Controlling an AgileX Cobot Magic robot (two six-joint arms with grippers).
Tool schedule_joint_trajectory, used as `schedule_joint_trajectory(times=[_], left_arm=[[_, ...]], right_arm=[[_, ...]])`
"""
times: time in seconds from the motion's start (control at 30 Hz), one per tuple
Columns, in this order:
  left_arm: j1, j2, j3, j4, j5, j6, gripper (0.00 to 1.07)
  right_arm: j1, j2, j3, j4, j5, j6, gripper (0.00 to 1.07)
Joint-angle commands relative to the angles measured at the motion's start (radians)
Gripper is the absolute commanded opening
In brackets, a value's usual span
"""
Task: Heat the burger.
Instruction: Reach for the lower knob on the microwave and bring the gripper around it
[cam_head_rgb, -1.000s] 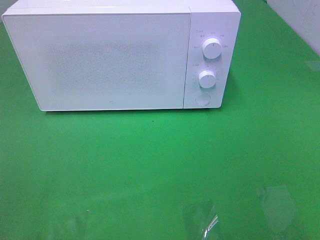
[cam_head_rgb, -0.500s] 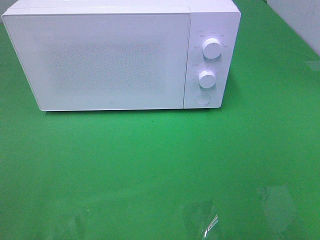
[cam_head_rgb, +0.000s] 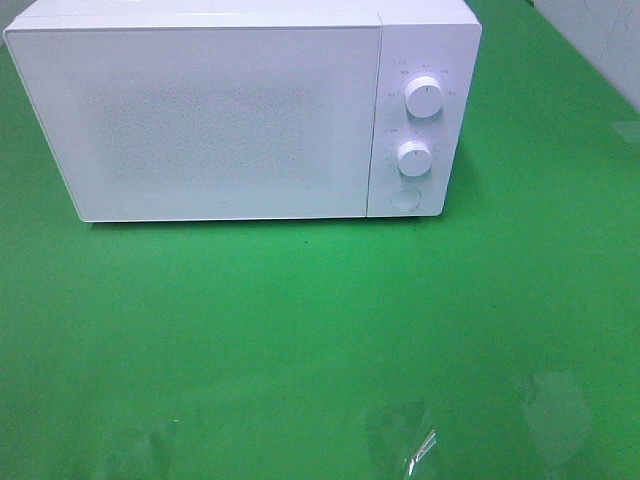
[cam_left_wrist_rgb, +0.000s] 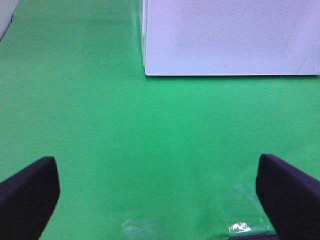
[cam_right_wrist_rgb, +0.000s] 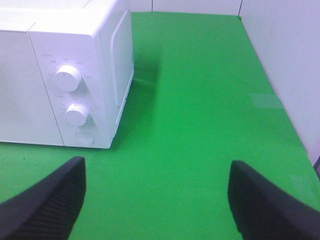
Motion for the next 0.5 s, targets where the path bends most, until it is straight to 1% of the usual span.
schedule_joint_trajectory(times=[0.03, 0.07, 0.1, 0.2, 0.27, 0.37, 0.4, 0.5], left_arm=[[0.002, -0.023, 0.005, -0.006, -0.005, 0.003, 1.01], [0.002, -0.023, 0.005, -0.006, -0.005, 0.003, 1.01], [0.002, -0.023, 0.005, -0.006, -0.005, 0.003, 1.01], [0.002, -0.023, 0.005, -0.006, -0.005, 0.003, 1.01], [0.002, -0.023, 0.005, -0.006, -0.005, 0.003, 1.01], [0.002, -0.023, 0.005, -0.006, -0.005, 0.003, 1.01], [0.002, -0.023, 0.005, -0.006, -0.005, 0.003, 1.01], [0.002, -0.023, 0.005, -0.006, -0.005, 0.003, 1.01]], right_arm=[[-0.006, 0.086, -0.007, 0.004, -0.13, 0.006, 0.75], [-0.006, 0.086, -0.007, 0.004, -0.13, 0.006, 0.75], [-0.006, 0.132, -0.007, 0.004, -0.177, 0.008, 0.75], [-0.006, 0.175, -0.007, 0.004, -0.217, 0.008, 0.75], [-0.006, 0.262, -0.007, 0.004, -0.288, 0.012, 0.75], [-0.006, 0.28, -0.007, 0.004, -0.3, 0.017, 0.75], [-0.006, 0.324, -0.007, 0.004, -0.334, 0.032, 0.75], [-0.006, 0.363, -0.007, 0.002, -0.372, 0.048, 0.75]])
